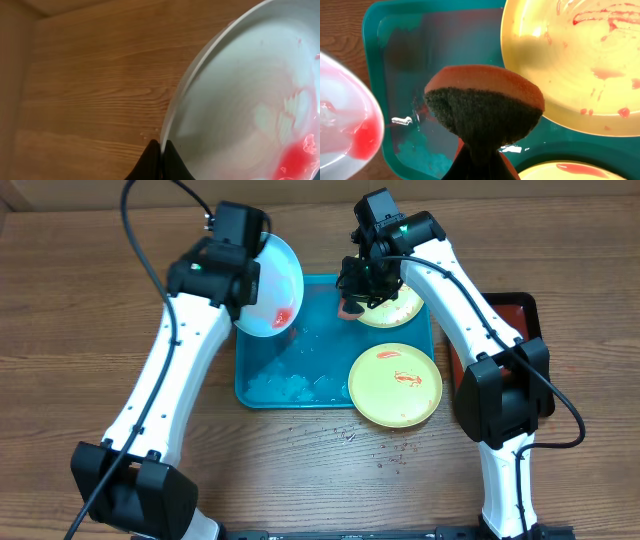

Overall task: Clean dirty plates on tray and stack at the side
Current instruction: 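Lift the white plate with the left gripper and tilt it up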

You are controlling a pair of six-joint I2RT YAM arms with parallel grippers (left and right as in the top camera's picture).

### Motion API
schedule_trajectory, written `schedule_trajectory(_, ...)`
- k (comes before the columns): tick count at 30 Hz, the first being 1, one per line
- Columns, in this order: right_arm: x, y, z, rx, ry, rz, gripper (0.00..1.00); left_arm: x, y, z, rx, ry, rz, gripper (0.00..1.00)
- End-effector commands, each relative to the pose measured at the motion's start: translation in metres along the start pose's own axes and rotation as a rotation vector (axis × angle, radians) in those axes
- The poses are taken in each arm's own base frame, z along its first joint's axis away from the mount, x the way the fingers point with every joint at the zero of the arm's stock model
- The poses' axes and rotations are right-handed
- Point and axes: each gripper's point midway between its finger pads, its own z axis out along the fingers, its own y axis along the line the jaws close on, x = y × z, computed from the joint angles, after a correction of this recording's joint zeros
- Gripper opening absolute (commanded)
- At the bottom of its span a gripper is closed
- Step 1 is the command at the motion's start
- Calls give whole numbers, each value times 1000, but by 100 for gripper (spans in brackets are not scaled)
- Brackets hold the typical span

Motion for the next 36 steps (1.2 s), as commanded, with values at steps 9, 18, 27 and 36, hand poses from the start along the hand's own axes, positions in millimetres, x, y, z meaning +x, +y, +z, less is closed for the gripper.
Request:
schedule_trajectory(9, -7, 5, -13, -8, -40, -17, 4, -10, 42, -33, -402, -115, -106, 4)
schedule_trajectory(18, -6, 5, -13, -5, -34, -15, 4, -26, 47, -61, -555, -230, -109, 4)
schedule_trajectory(27, -3, 3, -12, -1, -24, -12, 4, -32, 43, -81, -621, -292, -98, 4)
schedule_trajectory(36, -3, 3, -12, -1, -24, -13, 4, -32, 42, -81, -623, -292, -89, 4)
